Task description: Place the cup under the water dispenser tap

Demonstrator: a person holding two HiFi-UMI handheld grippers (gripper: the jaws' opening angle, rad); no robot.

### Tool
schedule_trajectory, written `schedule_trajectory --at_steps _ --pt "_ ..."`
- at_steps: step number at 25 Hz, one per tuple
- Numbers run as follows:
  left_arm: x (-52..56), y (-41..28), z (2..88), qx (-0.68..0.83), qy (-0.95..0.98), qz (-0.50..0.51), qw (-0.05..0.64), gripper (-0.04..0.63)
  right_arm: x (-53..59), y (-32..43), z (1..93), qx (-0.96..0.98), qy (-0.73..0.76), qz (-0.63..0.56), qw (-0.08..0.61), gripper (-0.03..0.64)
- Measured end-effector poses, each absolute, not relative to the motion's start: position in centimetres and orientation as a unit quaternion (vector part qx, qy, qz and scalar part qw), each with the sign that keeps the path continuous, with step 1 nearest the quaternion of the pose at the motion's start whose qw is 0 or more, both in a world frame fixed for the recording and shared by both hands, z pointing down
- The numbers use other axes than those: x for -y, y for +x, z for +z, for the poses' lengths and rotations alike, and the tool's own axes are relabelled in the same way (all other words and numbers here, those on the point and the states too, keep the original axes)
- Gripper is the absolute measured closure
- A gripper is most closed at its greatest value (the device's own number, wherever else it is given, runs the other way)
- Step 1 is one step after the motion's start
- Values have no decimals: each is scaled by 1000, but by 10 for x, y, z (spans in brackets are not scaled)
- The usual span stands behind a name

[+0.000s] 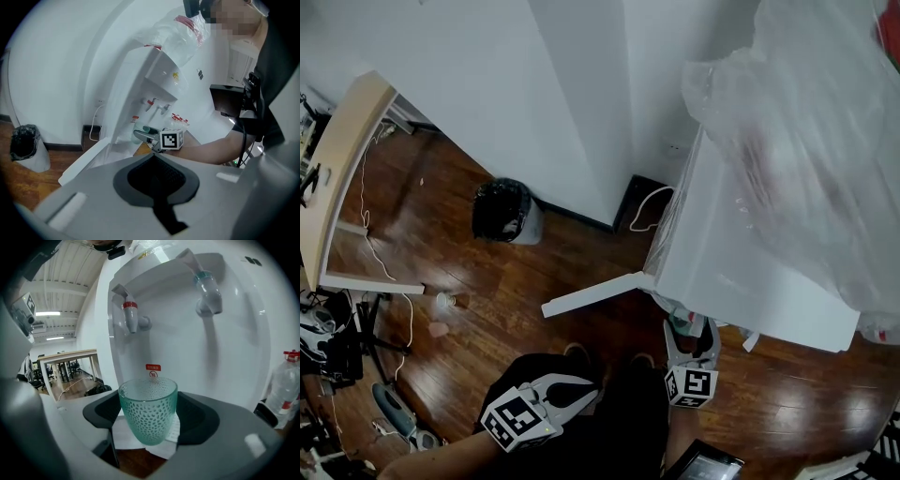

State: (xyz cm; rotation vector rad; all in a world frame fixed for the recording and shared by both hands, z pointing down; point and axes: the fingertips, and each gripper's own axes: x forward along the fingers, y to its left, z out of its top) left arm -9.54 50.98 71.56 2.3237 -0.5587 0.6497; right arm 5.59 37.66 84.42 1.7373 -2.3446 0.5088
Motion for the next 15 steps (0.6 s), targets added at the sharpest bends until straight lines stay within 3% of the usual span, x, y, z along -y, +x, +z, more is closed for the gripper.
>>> schedule_trajectory --at_steps 6,11,15 --pt "-516 -100 709 218 882 243 340 586 -362 42 840 792 577 169 107 258" --pt "-516 -102 711 231 878 244 342 583 -362 49 838 781 603 155 57 253" --pt "-524 -105 719 235 869 261 350 581 -369 54 857 770 600 195 89 219"
